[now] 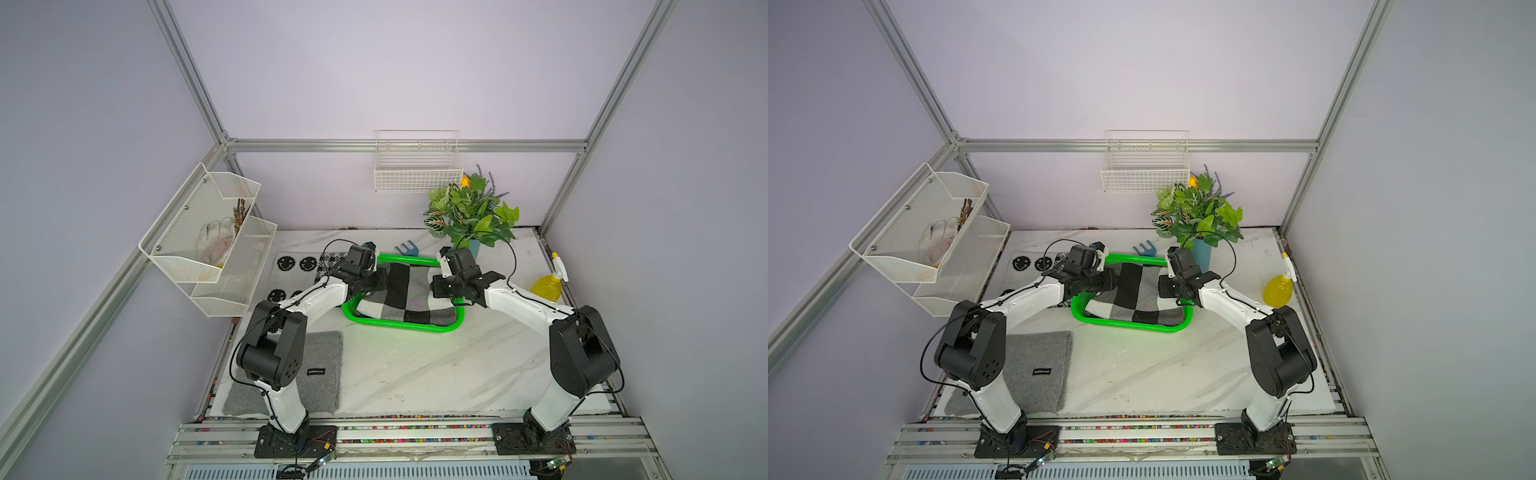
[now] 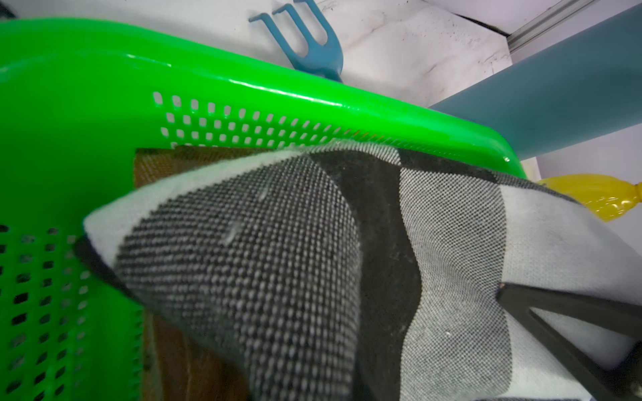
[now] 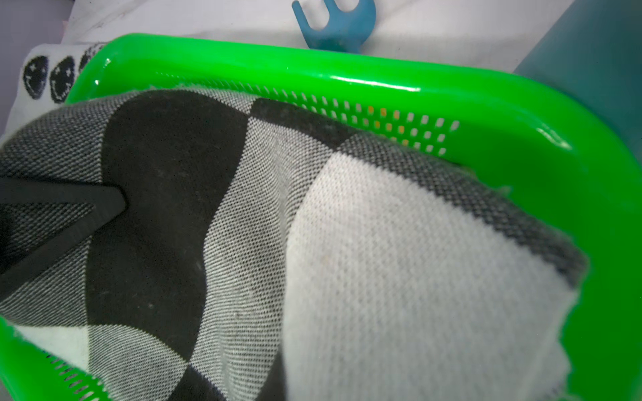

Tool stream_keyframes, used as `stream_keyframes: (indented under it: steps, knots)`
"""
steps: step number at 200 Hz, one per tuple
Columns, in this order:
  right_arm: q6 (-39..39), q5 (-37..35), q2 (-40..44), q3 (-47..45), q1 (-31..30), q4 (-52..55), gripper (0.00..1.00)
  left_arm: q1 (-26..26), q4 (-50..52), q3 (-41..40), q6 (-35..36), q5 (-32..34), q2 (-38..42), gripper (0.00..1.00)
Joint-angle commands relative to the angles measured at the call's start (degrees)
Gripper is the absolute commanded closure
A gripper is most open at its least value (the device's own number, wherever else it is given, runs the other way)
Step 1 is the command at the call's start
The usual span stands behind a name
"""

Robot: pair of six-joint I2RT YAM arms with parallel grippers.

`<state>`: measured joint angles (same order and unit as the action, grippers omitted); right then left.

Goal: Put the folded scarf in the basket
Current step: Place the scarf in the basket.

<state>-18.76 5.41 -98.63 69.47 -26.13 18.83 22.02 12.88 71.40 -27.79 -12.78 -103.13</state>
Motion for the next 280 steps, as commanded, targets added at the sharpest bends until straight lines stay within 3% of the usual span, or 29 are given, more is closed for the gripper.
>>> stream_keyframes:
  steps: [1,29,38,55,65,72,91,113,160,201,226,254,280]
  knots:
    - [0.9,-2.2,-0.7,1.2,0.2,0.0,1.0,-1.0,-3.9,1.1,1.5,0.9,-0.9,0.96]
    - [1.3,-3.1,-2.9,1.4,0.2,0.9,1.0,-1.3,-3.2,1.3,2.6,2.5,-2.6,0.95]
    - [1.4,-3.7,-3.4,1.5,0.2,1.6,0.89,-1.4,-3.0,1.5,2.6,2.5,-3.0,0.9]
    - [1.7,-5.0,-3.3,1.5,0.3,2.0,0.88,-1.4,-2.3,1.7,2.6,2.2,-2.9,0.86]
    - [1.9,-5.2,-3.1,1.5,0.2,2.1,0.83,-1.4,-2.3,1.5,2.6,2.5,-2.6,0.83]
    - [1.9,-5.5,-2.9,1.4,0.1,2.2,0.74,-1.4,-2.1,1.4,2.7,2.8,-2.5,0.78]
    - [2.2,-6.7,-2.1,1.3,0.0,3.0,0.72,-1.3,-1.4,1.2,2.8,3.3,-1.9,0.62]
    - [2.5,-8.2,-0.9,0.9,-0.3,3.8,0.61,-1.4,-1.0,0.6,3.2,4.5,-1.5,0.59]
    - [4.2,-17.2,5.1,0.7,-2.4,8.5,0.54,-1.1,2.7,0.4,5.3,10.2,4.7,0.56]
    - [4.7,-14.8,9.1,-1.5,-4.0,5.2,0.53,-0.7,4.8,0.9,6.2,13.8,8.5,0.52]
    - [4.8,-12.8,7.0,-1.1,-5.5,3.4,0.56,0.8,-4.8,-1.9,4.9,5.2,8.2,0.52]
    - [5.1,-11.7,3.2,-0.3,-6.1,1.6,0.61,4.2,-4.2,-3.1,5.2,15.9,11.0,0.52]
    - [4.8,-14.8,-1.5,1.8,-6.0,0.3,0.71,3.9,-12.6,-4.5,4.7,6.9,7.1,0.52]
